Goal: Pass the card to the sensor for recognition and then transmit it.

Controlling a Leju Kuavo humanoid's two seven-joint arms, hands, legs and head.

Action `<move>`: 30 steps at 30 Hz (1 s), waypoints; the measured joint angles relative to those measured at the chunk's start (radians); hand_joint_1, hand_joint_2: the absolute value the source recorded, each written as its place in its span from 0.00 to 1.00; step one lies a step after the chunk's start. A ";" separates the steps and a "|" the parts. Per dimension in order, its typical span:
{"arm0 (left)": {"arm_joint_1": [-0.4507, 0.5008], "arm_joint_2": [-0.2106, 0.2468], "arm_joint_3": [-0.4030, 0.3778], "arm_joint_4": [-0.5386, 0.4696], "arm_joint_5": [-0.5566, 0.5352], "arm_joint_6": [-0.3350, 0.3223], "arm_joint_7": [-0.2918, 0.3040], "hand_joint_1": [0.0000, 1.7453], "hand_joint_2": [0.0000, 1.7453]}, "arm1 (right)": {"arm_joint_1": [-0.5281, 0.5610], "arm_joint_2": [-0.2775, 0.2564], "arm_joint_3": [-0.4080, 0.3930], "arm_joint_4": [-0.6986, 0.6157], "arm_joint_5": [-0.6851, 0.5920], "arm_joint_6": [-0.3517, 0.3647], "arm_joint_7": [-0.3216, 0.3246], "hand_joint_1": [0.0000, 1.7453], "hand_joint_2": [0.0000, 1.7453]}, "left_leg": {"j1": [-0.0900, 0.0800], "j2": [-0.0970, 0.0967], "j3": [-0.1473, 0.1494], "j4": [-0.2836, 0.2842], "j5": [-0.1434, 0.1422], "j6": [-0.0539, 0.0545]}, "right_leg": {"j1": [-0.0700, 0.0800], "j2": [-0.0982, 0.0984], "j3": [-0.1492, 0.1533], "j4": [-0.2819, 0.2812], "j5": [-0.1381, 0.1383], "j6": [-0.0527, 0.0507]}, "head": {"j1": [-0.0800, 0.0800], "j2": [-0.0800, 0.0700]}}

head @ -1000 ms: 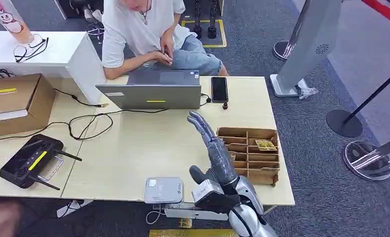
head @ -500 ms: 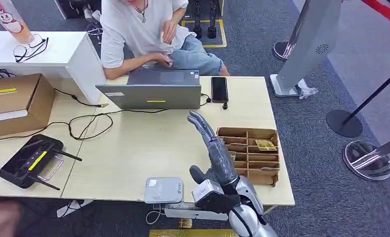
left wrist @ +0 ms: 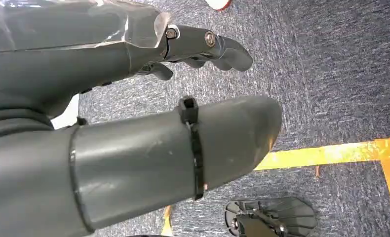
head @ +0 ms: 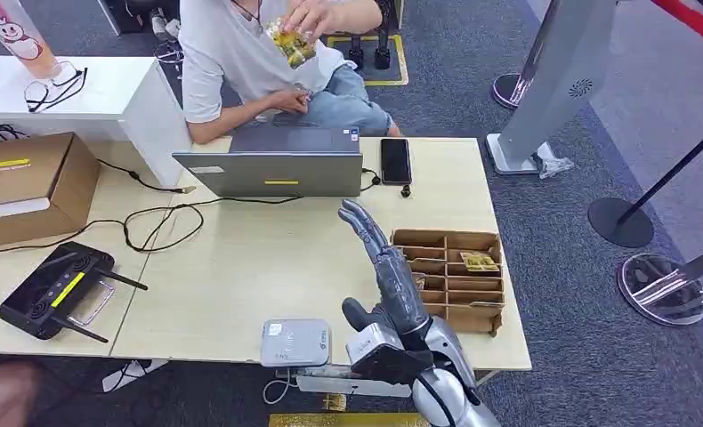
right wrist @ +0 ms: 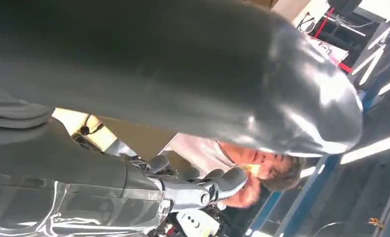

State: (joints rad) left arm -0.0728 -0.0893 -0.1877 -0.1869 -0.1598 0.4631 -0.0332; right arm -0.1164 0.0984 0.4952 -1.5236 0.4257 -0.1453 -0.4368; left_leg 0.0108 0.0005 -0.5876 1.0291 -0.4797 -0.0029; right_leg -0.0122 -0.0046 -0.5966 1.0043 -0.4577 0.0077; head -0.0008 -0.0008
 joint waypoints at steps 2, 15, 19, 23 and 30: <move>0.000 0.000 0.000 0.000 0.000 0.000 0.000 0.00 0.00 | 0.000 0.000 0.000 0.000 0.000 0.000 0.000 0.00 0.00 | 0.000 0.000 0.000 0.000 0.000 0.000 | 0.000 0.000 0.000 0.000 0.000 0.000 | 0.000 0.000; -0.001 0.000 0.000 0.000 -0.015 -0.005 0.000 0.00 0.00 | -0.022 0.000 0.000 0.000 0.095 -0.045 0.022 0.00 0.00 | 0.000 0.000 0.000 0.000 0.000 0.000 | 0.000 0.000 0.000 0.000 0.000 0.000 | 0.000 0.000; -0.005 -0.001 0.000 0.000 -0.023 -0.009 0.002 0.00 0.00 | -0.067 0.000 0.001 0.011 0.158 -0.078 0.042 0.00 0.00 | 0.000 0.000 0.000 0.000 0.000 0.000 | 0.000 0.000 0.000 0.000 0.000 0.000 | 0.000 0.000; -0.010 -0.002 0.000 0.000 -0.032 -0.013 0.004 0.00 0.00 | -0.117 0.000 0.004 0.038 0.220 -0.128 0.066 0.00 0.00 | 0.000 0.000 0.000 0.000 0.000 0.000 | 0.000 0.000 0.000 0.000 0.000 0.000 | 0.000 0.000; -0.019 -0.005 0.000 0.000 -0.039 -0.015 0.012 0.00 0.00 | -0.197 0.000 0.010 0.094 0.290 -0.188 0.095 0.00 0.00 | 0.000 0.000 0.000 0.000 0.000 0.000 | 0.000 0.000 0.000 0.000 0.000 0.000 | 0.000 0.000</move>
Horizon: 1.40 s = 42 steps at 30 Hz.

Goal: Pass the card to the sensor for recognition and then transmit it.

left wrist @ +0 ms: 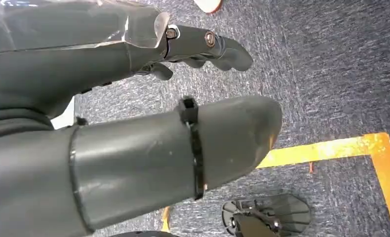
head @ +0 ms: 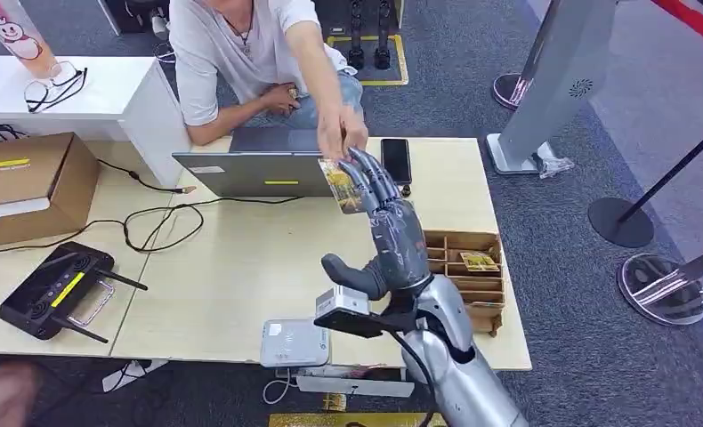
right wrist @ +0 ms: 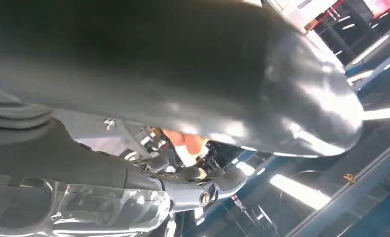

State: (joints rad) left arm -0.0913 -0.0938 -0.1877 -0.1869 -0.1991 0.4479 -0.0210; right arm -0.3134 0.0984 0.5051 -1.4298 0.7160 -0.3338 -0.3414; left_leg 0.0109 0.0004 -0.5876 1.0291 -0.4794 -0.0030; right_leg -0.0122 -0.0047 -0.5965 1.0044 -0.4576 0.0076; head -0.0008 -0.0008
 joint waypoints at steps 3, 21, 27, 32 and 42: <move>0.000 0.000 0.000 0.000 0.000 0.000 0.000 0.00 0.00 | -0.012 0.000 0.003 0.013 0.000 -0.003 0.002 0.00 0.00 | 0.000 0.000 0.000 0.000 0.000 0.000 | 0.000 0.000 0.000 0.000 0.000 0.000 | 0.000 0.000; -0.004 -0.005 0.000 0.000 -0.013 -0.002 0.008 0.00 0.00 | -0.090 0.014 0.025 0.138 0.235 -0.152 0.102 0.00 1.00 | 0.000 0.000 0.000 0.000 0.000 0.000 | 0.000 0.000 0.000 0.000 0.000 0.000 | 0.000 0.000; -0.004 -0.005 0.000 0.000 -0.013 -0.002 0.008 0.00 0.00 | -0.099 0.021 0.031 0.173 0.263 -0.165 0.117 0.00 1.00 | 0.000 0.000 0.000 0.000 0.000 0.000 | 0.000 0.000 0.000 0.000 0.000 0.000 | 0.000 0.000; -0.004 -0.005 0.000 0.000 -0.013 -0.002 0.007 0.00 0.00 | -0.101 0.025 0.032 0.187 0.268 -0.164 0.121 0.00 1.00 | 0.000 0.000 0.000 0.000 0.000 0.000 | 0.000 0.000 0.000 0.000 0.000 0.000 | 0.000 0.000; -0.004 -0.005 0.000 0.000 -0.013 0.000 0.008 0.00 0.00 | -0.103 0.025 0.032 0.199 0.299 -0.171 0.130 0.00 1.00 | 0.000 0.000 0.000 0.000 0.000 0.000 | 0.000 0.000 0.000 0.000 0.000 0.000 | 0.000 0.000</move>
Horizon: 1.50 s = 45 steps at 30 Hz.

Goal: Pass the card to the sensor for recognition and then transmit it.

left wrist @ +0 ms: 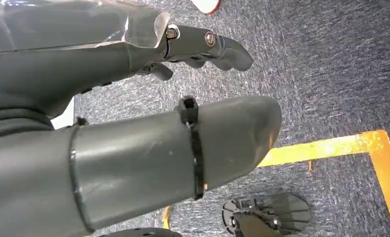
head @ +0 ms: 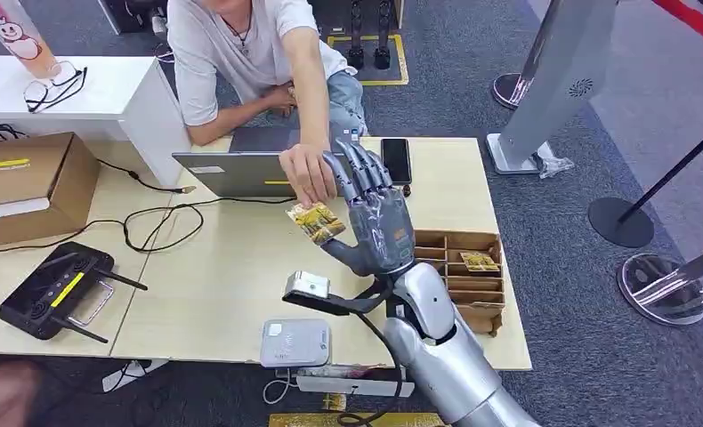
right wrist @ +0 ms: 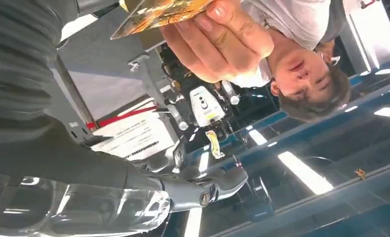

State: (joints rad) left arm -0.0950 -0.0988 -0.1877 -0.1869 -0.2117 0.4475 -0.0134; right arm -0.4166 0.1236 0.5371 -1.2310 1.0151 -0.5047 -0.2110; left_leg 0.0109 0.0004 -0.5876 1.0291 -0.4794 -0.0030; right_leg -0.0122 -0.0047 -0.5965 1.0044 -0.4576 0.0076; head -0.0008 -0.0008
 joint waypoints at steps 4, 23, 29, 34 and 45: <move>0.000 0.000 0.000 0.000 0.000 0.000 0.000 0.00 0.00 | -0.001 0.000 0.001 0.002 0.000 0.000 0.000 0.00 1.00 | 0.000 0.000 0.000 0.000 0.000 0.000 | 0.000 0.000 0.000 0.000 0.000 0.000 | 0.000 0.000; 0.000 0.000 0.006 0.000 0.002 0.003 -0.001 0.00 0.00 | -0.003 0.005 0.004 0.004 0.003 0.003 0.000 0.99 1.00 | 0.000 0.000 0.000 0.000 0.000 0.000 | 0.000 0.000 0.000 0.000 0.000 0.000 | 0.000 0.000; 0.000 0.000 0.009 0.000 0.002 0.003 -0.001 0.00 0.00 | -0.004 0.005 0.004 0.004 0.003 0.003 0.000 1.00 1.00 | 0.000 0.000 0.000 0.000 0.000 0.000 | 0.000 0.000 0.000 0.000 0.000 0.000 | 0.000 0.000; 0.001 0.000 0.014 0.000 0.002 0.003 -0.001 0.00 0.00 | -0.004 0.005 0.004 0.004 0.003 0.003 0.000 1.00 1.00 | 0.000 0.000 0.000 0.000 0.000 0.000 | 0.000 0.000 0.000 0.000 0.000 0.000 | 0.000 0.000; 0.001 0.000 0.016 0.000 0.002 0.003 -0.001 0.00 0.00 | -0.004 0.005 0.004 0.004 0.003 0.003 0.000 1.00 1.00 | 0.000 0.000 0.000 0.000 0.000 0.000 | 0.000 0.000 0.000 0.000 0.000 0.000 | 0.000 0.000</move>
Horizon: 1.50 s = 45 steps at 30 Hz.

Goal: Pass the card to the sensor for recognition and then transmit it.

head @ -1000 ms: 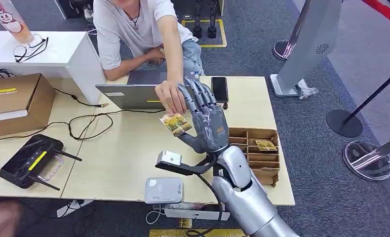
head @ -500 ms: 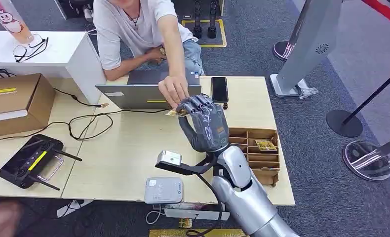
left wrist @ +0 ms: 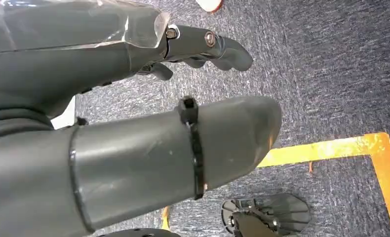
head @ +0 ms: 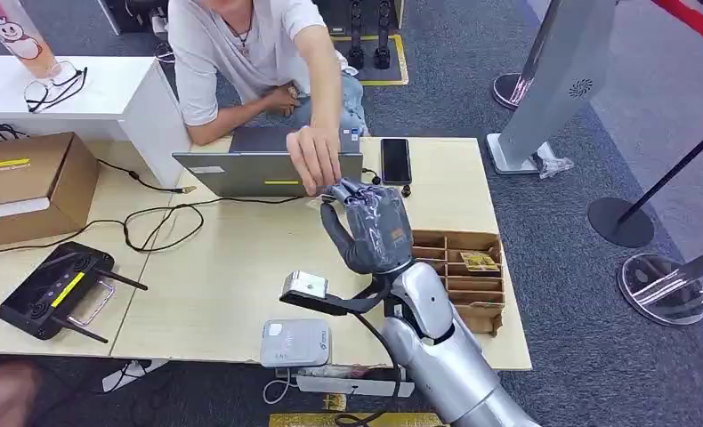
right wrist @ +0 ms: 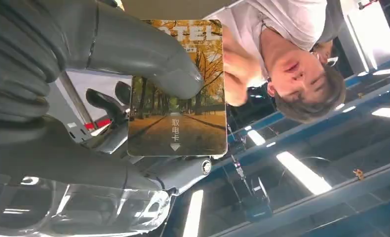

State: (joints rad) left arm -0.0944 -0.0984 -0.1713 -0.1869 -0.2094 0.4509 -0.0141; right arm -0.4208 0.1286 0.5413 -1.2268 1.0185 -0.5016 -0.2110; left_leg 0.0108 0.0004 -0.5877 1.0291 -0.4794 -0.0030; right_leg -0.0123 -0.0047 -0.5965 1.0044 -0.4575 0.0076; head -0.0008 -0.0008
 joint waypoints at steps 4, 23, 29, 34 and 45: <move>0.000 0.000 0.000 0.000 0.000 0.000 0.000 0.00 0.00 | 0.000 0.000 0.000 0.000 0.000 0.000 0.000 1.00 1.00 | 0.000 0.000 0.000 0.000 0.000 0.000 | 0.000 0.000 0.000 0.000 0.000 0.000 | 0.000 0.000; 0.001 0.000 0.006 0.000 -0.002 -0.003 0.002 0.00 0.00 | 0.004 0.000 0.028 -0.014 -0.238 0.284 -0.035 1.00 1.00 | 0.000 0.000 0.000 0.000 0.000 0.000 | 0.000 0.000 0.000 0.000 0.000 0.000 | 0.000 0.000; 0.001 0.000 0.007 0.000 -0.004 -0.003 0.002 0.00 0.00 | 0.005 0.000 0.044 -0.012 -0.297 0.363 -0.031 1.00 1.00 | 0.000 0.000 0.000 0.000 0.000 0.000 | 0.000 0.000 0.000 0.000 0.000 0.000 | 0.000 0.000; 0.001 0.000 0.007 0.000 -0.011 -0.008 0.003 0.00 0.00 | 0.006 0.000 0.049 -0.005 -0.379 0.446 -0.027 1.00 1.00 | 0.000 0.000 0.000 0.000 0.000 0.000 | 0.000 0.000 0.000 0.000 0.000 0.000 | 0.000 0.000; 0.000 0.000 0.007 0.000 -0.021 -0.013 0.004 0.00 0.00 | 0.007 0.000 0.049 0.018 -0.457 0.529 -0.019 1.00 1.00 | 0.000 0.000 0.000 0.000 0.000 0.000 | 0.000 0.000 0.000 0.000 0.000 0.000 | 0.000 0.000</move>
State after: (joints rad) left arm -0.0941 -0.0988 -0.1644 -0.1869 -0.2304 0.4379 -0.0099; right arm -0.4139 0.1286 0.5905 -1.2085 0.5611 0.0275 -0.2300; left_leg 0.0109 0.0004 -0.5876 1.0291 -0.4794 -0.0030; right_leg -0.0122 -0.0046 -0.5965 1.0044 -0.4576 0.0076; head -0.0008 -0.0008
